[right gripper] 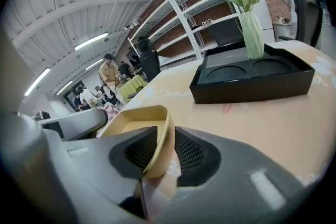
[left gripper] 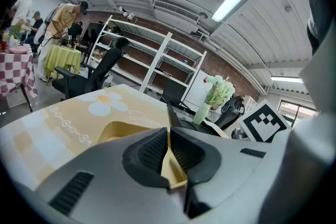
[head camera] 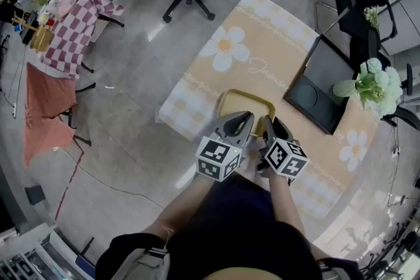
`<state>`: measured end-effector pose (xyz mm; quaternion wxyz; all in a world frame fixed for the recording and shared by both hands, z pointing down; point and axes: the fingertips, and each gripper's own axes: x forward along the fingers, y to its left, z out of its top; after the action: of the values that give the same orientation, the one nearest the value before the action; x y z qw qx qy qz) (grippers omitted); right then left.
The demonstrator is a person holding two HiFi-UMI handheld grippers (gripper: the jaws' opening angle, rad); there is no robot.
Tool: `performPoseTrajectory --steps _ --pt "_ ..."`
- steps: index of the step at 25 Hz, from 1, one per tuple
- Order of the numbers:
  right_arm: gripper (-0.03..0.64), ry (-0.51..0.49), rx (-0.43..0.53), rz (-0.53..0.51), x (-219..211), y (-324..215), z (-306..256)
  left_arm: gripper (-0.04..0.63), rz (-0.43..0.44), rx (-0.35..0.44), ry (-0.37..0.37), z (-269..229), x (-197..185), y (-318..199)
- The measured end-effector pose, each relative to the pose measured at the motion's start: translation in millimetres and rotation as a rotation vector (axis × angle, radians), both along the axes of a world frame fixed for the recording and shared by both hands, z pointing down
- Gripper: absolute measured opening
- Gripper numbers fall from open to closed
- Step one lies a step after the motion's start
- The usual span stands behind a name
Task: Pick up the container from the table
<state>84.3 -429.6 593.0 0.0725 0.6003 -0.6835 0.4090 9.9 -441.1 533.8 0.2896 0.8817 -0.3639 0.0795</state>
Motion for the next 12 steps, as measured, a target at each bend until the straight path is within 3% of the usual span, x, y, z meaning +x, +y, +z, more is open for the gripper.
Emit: performPoseTrajectory --steps 12 --pt "0.046 0.004 -0.015 0.028 2.9 -1.4 1.4 0.025 -0.009 0.025 -0.009 -6.3 -2.0 1.3"
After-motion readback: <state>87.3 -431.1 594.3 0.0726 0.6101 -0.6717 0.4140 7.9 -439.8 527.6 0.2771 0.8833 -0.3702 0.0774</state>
